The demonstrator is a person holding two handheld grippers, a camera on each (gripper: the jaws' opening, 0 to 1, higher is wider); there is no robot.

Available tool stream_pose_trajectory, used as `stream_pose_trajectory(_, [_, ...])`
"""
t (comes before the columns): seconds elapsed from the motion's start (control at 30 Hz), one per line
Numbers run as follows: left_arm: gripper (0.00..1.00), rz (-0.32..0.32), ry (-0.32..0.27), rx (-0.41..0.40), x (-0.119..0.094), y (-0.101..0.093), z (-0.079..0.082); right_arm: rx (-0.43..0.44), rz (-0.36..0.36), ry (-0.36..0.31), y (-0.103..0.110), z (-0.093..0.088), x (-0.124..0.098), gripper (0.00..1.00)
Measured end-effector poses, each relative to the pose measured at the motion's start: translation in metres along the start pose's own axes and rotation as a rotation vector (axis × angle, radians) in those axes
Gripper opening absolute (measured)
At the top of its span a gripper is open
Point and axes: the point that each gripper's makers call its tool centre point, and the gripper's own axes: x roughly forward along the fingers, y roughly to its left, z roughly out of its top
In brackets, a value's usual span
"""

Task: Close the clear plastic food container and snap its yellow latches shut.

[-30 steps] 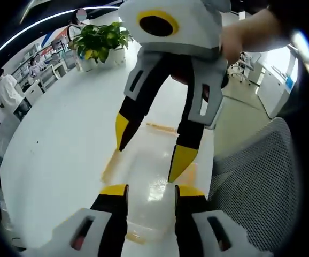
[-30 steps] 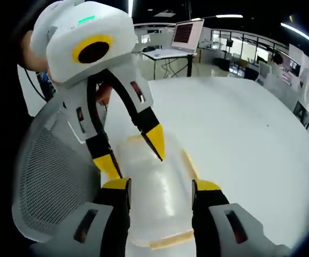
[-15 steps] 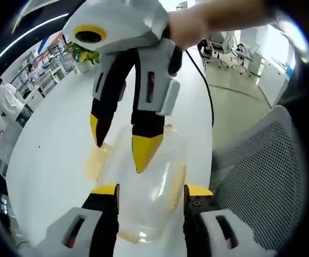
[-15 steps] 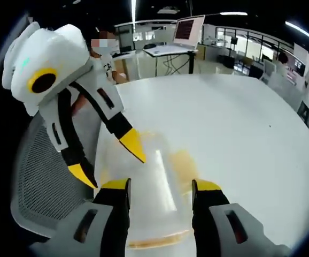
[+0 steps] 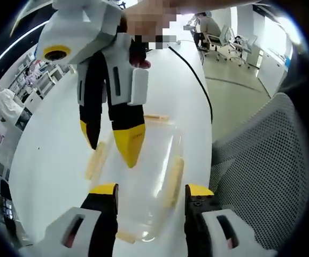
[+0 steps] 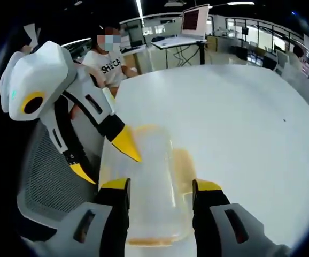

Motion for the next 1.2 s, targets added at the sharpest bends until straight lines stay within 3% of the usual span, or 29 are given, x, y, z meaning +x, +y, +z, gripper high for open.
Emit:
stream_pose_trajectory(0.57, [0.45, 0.008, -0.004, 0.051, 0.004, 0.005, 0.003, -0.084, 0.076, 0.11, 0.0, 0.006, 0.013, 0.4])
stream_pose_trajectory(0.67, [0.47, 0.011, -0.004, 0.074, 0.006, 0.006, 0.003, -0.075, 0.102, 0.132, 0.004, 0.005, 0.013, 0.36])
stream_pose_trajectory(1.2, [0.48, 0.011, -0.008, 0.101, 0.01, 0.008, 0.005, -0.067, 0.127, 0.179, 0.003, 0.002, 0.015, 0.35])
